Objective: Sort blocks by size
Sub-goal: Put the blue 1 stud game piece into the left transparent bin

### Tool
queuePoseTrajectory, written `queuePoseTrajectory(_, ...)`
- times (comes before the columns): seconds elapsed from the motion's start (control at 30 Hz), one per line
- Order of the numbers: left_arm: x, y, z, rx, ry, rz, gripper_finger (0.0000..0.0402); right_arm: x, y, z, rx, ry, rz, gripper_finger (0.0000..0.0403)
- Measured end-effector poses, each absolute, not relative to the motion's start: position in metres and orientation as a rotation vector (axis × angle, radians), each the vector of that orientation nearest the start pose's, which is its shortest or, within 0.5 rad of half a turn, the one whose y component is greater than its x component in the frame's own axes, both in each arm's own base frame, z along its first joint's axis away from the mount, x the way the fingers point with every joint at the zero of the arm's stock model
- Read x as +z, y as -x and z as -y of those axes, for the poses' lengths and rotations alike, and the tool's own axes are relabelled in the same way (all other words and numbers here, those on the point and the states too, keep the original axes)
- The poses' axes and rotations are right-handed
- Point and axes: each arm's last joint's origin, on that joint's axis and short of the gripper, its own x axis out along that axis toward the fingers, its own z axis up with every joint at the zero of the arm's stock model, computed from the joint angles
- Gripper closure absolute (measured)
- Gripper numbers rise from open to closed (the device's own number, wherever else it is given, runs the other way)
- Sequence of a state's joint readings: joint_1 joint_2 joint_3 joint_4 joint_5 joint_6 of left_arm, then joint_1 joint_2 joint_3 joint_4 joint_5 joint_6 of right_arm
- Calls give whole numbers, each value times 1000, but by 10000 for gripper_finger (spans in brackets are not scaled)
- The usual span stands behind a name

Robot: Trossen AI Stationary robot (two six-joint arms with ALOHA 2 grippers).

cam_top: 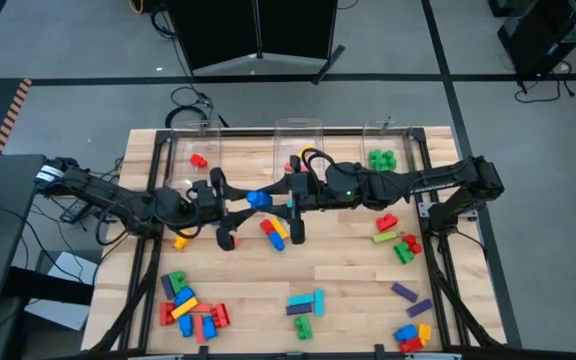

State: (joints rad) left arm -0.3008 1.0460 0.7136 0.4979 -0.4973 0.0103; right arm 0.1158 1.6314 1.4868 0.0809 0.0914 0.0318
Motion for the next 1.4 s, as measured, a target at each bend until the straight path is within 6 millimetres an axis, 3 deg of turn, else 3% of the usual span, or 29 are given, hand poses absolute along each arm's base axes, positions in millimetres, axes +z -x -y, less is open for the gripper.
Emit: queuePoseTrajectory(1.4, 317, -236, 57, 148, 97, 158, 214, 380, -382, -37, 4, -11, -110, 245)
